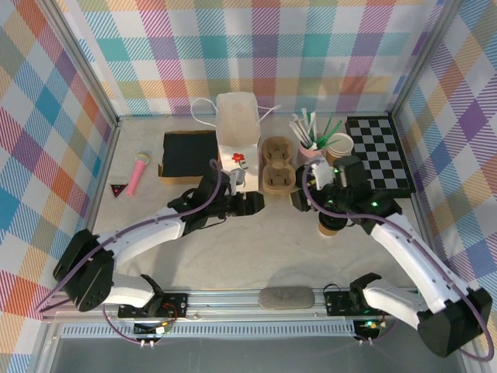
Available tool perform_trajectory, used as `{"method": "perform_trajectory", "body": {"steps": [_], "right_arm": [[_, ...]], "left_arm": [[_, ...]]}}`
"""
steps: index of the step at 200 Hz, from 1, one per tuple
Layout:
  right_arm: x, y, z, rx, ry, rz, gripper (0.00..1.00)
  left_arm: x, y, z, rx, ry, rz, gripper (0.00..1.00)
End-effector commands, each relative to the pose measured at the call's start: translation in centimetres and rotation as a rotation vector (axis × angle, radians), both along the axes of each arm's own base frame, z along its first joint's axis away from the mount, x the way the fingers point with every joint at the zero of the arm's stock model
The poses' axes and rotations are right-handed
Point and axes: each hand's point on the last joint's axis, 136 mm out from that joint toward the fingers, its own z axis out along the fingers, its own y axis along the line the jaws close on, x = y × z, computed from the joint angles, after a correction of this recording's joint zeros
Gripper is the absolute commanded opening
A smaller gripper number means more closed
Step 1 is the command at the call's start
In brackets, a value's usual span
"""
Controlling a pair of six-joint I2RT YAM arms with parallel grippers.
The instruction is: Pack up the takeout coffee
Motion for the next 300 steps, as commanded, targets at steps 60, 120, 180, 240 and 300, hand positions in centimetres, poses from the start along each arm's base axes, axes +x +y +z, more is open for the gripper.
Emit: {"method": "perform_trajectory", "body": {"steps": [60,120,180,240,300], "right_arm": [[3.2,4.9,-0.6,-0.227,-0.021,0.371,0.71],[3.4,7.0,-4.5,-0.407,0.074,0.502,0.67],[5.8,6.9,-7.4,-0.553,0.030,0.517,0.63],[6.9,7.6,-9.3,-0.592,0.047,0.562,0.58],[8.2,7.6,-10.7,-0.655,0.058,0.565,0.54]], "left_arm": [[-3.3,8.1,-0.3,-0.011,-0.023,0.196,0.70],[-4.4,9.5,0.0,-0.003,-0.036,0.214,0.69],[-4.8,10.0,0.0,-0.008,-0.046,0.219,0.69],[-5.2,10.7,0.0,0.000,-0.055,0.232,0.69],[-5.2,11.0,0.1,0.008,-0.062,0.240,0.69]]}}
